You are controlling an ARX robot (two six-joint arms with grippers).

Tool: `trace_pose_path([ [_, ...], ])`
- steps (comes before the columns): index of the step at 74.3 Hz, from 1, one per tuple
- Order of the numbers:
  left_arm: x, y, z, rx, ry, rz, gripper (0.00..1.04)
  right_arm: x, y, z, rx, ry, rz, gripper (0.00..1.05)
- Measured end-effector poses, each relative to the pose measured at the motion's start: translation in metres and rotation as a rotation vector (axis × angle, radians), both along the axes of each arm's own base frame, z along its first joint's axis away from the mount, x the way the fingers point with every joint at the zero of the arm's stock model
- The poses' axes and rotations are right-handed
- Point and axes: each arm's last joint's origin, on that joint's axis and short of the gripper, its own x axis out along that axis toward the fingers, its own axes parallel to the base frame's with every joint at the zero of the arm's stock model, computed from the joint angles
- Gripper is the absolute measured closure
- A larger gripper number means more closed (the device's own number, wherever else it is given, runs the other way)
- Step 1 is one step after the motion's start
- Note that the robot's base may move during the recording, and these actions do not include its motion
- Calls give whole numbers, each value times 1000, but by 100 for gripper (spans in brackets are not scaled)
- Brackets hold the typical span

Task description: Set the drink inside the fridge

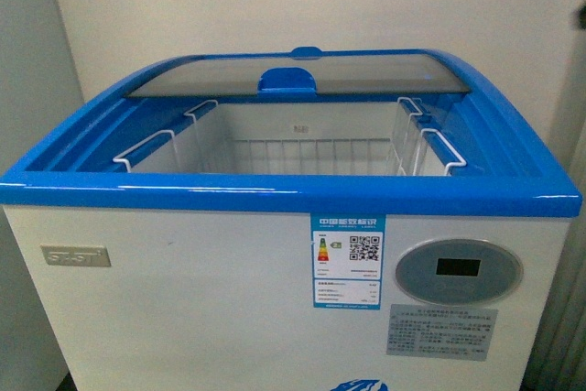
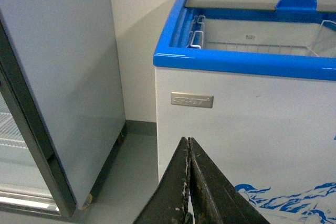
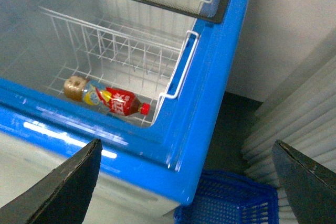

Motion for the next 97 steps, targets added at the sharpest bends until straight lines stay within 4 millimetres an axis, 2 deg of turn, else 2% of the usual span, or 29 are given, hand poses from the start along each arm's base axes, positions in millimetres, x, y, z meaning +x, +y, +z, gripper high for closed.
trace_pose_path([
  [2, 0, 0, 0, 0, 1, 1, 102, -13, -2, -6, 15, -49, -11, 23],
  [5, 0, 0, 0, 0, 0, 2, 102, -43, -7, -18, 45, -160, -18, 31],
  [10, 0, 0, 0, 0, 0, 0, 102, -70, -11, -37, 66, -236, -21, 43],
  [13, 0, 0, 0, 0, 0, 0, 102, -79, -13, -45, 73, -258, -17, 50],
  [28, 0, 0, 0, 0, -1, 1, 102, -90, -25, -97, 72, -158, -32, 87],
  [35, 0, 0, 0, 0, -1, 0, 102, -98, -25, -103, 71, -182, -26, 102],
  [60, 0, 0, 0, 0, -1, 1, 102, -117, -25, -129, 75, -186, -27, 102],
  [97, 0, 0, 0, 0, -1, 0, 102, -133, -25, -146, 76, -189, -27, 102],
])
